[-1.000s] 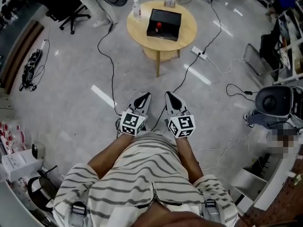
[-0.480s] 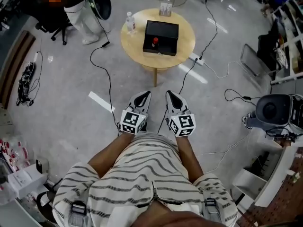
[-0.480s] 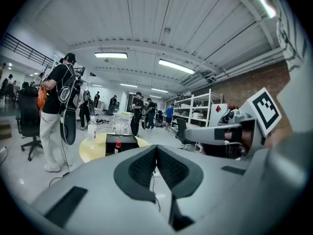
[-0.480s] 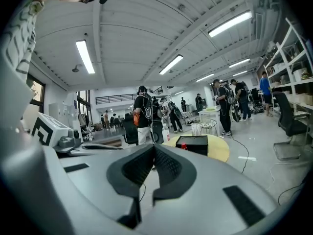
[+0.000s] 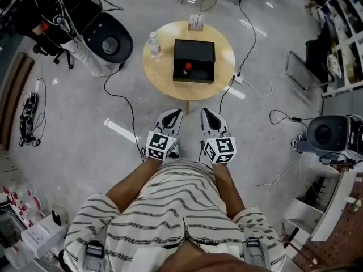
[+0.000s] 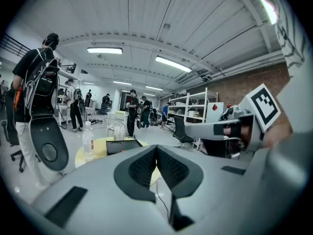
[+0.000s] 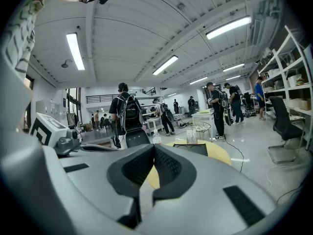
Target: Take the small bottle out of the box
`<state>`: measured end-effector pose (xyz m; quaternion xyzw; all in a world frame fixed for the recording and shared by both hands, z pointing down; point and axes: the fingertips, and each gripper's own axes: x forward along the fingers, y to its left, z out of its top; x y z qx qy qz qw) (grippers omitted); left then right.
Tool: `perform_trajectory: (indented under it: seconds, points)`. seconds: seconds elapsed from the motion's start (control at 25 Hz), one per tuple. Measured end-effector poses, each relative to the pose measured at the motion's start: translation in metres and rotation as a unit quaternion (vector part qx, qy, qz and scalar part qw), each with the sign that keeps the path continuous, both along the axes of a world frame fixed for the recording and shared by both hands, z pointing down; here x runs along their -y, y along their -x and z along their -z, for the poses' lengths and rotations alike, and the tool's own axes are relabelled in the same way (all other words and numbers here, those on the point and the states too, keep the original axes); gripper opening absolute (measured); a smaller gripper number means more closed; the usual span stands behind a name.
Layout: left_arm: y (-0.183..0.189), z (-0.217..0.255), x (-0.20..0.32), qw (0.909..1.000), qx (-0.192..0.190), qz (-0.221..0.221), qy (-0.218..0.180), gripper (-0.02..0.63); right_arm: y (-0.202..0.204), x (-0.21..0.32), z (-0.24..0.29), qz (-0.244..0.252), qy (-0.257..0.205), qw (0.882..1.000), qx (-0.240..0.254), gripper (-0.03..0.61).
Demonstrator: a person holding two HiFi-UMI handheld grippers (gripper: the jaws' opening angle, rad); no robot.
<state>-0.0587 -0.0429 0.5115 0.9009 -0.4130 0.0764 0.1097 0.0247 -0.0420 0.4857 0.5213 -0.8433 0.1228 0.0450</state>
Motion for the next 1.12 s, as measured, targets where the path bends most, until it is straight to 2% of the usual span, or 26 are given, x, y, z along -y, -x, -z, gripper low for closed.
perform_trajectory:
  seconds: [0.16,0.44,0.68,0.88,1.12]
  points:
    - [0.014,-0.003,0.023,1.0,-0.001,0.002,0.002,0.021,0.009,0.02,0.002,-0.009,-0.002,1.0,-0.003,0.018]
    - [0.01,-0.011,0.037,0.9998,0.002,-0.015,0.01,0.021,0.009,0.037,-0.003,-0.019,0.011,1.0,-0.006,0.018]
    - [0.01,-0.014,0.048,0.9998,0.005,-0.005,0.018,0.021,0.008,0.047,-0.002,-0.015,0.013,1.0,0.0,0.018]
    - [0.005,-0.013,0.061,0.9999,0.01,0.006,0.008,0.021,-0.001,0.061,0.0,-0.005,0.007,1.0,0.0,0.018]
    - [-0.001,-0.007,0.078,0.9995,0.001,0.03,0.009,0.021,-0.006,0.077,0.004,0.008,0.003,1.0,-0.006,0.018]
